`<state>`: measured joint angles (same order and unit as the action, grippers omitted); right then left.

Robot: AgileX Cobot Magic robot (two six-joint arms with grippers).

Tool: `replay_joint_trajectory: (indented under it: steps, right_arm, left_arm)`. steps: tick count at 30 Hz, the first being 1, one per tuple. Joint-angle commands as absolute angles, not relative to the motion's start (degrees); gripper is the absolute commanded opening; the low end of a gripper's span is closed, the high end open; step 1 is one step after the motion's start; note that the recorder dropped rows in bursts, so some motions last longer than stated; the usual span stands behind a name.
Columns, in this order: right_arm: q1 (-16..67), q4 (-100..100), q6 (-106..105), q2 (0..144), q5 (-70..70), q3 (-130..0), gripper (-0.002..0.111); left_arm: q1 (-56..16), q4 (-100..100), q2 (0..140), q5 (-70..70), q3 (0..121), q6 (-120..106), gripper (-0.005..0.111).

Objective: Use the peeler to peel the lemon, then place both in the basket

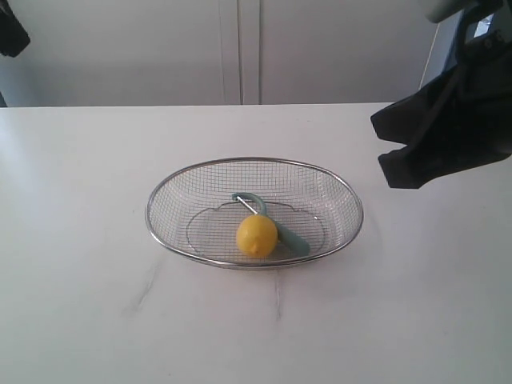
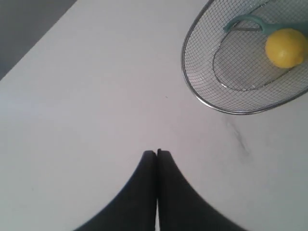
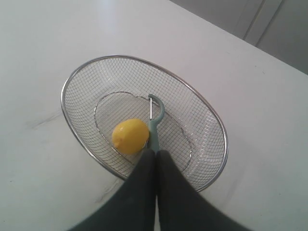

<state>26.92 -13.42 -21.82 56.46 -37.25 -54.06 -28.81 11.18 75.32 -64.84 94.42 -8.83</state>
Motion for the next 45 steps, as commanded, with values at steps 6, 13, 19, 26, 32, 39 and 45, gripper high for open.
replay_joint_trajectory:
  steps: [6,13,19,26,32,39,45]
  right_arm:
    - [26.5,-13.4,-21.8,56.1,-36.4,-53.9,0.0]
    - [26.5,-13.4,-21.8,56.1,-36.4,-53.9,0.0]
    - [26.5,-13.4,-21.8,56.1,-36.4,-53.9,0.0]
    - [26.5,-13.4,-21.8,56.1,-36.4,-53.9,0.0]
    - [26.5,-13.4,-21.8,56.1,-36.4,-53.9,0.0]
    - [26.5,-13.4,-21.8,56.1,-36.4,-53.9,0.0]
    - [26.5,-13.4,-21.8,56.1,-36.4,-53.9,0.0]
  left_arm:
    - [-28.6,2.7,74.7,-38.8,84.3,-1.2,0.0]
    - [-28.6,1.5,73.6,-27.2,69.9,-1.1,0.0]
    - [-28.6,0.7,69.5,-11.8,57.6,-1.1,0.0]
    - [-26.1,0.5,58.6,5.8,36.2,0.0,0.0]
    - [-19.8,0.5,45.5,18.7,19.0,2.8,0.0]
    - [-14.6,0.5,33.3,26.0,4.7,-1.8,0.0]
    - [-11.0,0.5,23.4,22.0,0.0,-1.9,0.0]
